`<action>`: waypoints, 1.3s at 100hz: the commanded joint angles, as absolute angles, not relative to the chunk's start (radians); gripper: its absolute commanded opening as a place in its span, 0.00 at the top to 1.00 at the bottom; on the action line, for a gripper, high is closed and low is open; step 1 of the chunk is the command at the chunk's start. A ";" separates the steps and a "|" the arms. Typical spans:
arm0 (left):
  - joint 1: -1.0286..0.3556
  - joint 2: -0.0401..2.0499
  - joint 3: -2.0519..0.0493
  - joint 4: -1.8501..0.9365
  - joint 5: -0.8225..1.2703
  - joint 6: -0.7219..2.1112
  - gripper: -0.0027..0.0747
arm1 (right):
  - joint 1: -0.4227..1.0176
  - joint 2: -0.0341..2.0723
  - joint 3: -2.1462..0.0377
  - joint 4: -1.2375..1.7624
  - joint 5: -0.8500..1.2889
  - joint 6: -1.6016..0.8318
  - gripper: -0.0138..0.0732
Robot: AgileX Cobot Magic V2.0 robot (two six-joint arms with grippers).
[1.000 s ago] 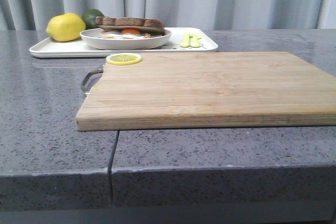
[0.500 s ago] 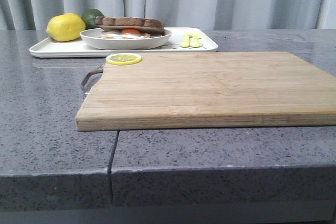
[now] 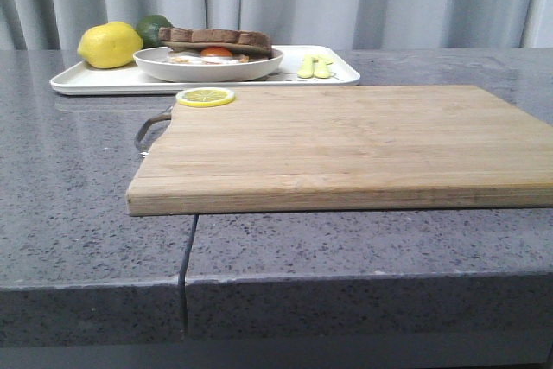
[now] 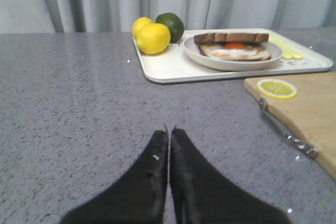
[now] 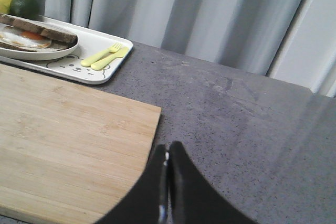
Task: Place bread and move sandwich to tray
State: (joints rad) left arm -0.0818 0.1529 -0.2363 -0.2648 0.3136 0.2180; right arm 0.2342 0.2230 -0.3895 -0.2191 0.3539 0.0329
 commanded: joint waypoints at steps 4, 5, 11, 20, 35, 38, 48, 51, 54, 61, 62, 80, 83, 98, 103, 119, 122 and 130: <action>-0.087 0.087 -0.192 -0.122 0.207 0.083 0.99 | 0.227 0.231 -0.414 -0.235 0.272 0.034 0.92; -0.087 0.081 -0.187 -0.099 0.202 0.070 0.99 | 0.227 0.231 -0.414 -0.235 0.272 0.034 0.92; -0.087 0.025 -0.146 0.000 0.182 -0.046 0.99 | 0.227 0.231 -0.414 -0.235 0.272 0.034 0.92; -0.087 -0.041 -0.098 0.095 0.166 -0.129 0.99 | 0.227 0.231 -0.414 -0.235 0.272 0.034 0.92; -0.087 -0.032 -0.060 0.119 0.150 -0.129 0.99 | 0.227 0.232 -0.414 -0.235 0.273 0.034 0.92; -0.087 -0.034 -0.049 0.119 0.143 -0.129 0.99 | 0.227 0.232 -0.414 -0.235 0.273 0.034 0.92; -0.087 -0.034 -0.019 0.119 0.117 -0.131 0.99 | 0.227 0.232 -0.414 -0.235 0.272 0.034 0.92; -0.087 -0.034 -0.009 0.119 0.107 -0.131 0.99 | 0.227 0.232 -0.414 -0.235 0.272 0.034 0.92; -0.087 -0.034 0.000 0.119 0.091 -0.133 0.99 | 0.227 0.232 -0.414 -0.235 0.272 0.034 0.92; -0.087 -0.034 0.016 0.116 0.077 -0.133 0.99 | 0.227 0.232 -0.414 -0.235 0.272 0.034 0.92; -0.087 -0.034 0.016 0.116 0.080 -0.133 0.99 | 0.227 0.232 -0.414 -0.235 0.272 0.034 0.92; -0.087 -0.034 0.016 0.104 0.066 -0.133 0.99 | 0.227 0.232 -0.414 -0.235 0.272 0.034 0.92; -0.087 -0.034 0.016 0.099 0.066 -0.133 0.99 | 0.227 0.232 -0.414 -0.235 0.272 0.034 0.92; -0.087 -0.034 0.016 0.096 0.066 -0.133 0.99 | 0.227 0.232 -0.414 -0.235 0.272 0.034 0.92; -0.087 -0.034 0.016 0.096 0.066 -0.133 0.99 | 0.227 0.232 -0.414 -0.235 0.272 0.034 0.92; -0.087 -0.034 0.016 0.096 0.066 -0.133 0.99 | 0.227 0.232 -0.414 -0.235 0.272 0.034 0.92; -0.087 -0.034 0.016 0.095 0.066 -0.133 0.99 | 0.227 0.232 -0.414 -0.235 0.272 0.034 0.92; -0.087 -0.034 0.016 0.095 0.066 -0.133 0.99 | 0.227 0.232 -0.414 -0.235 0.272 0.034 0.92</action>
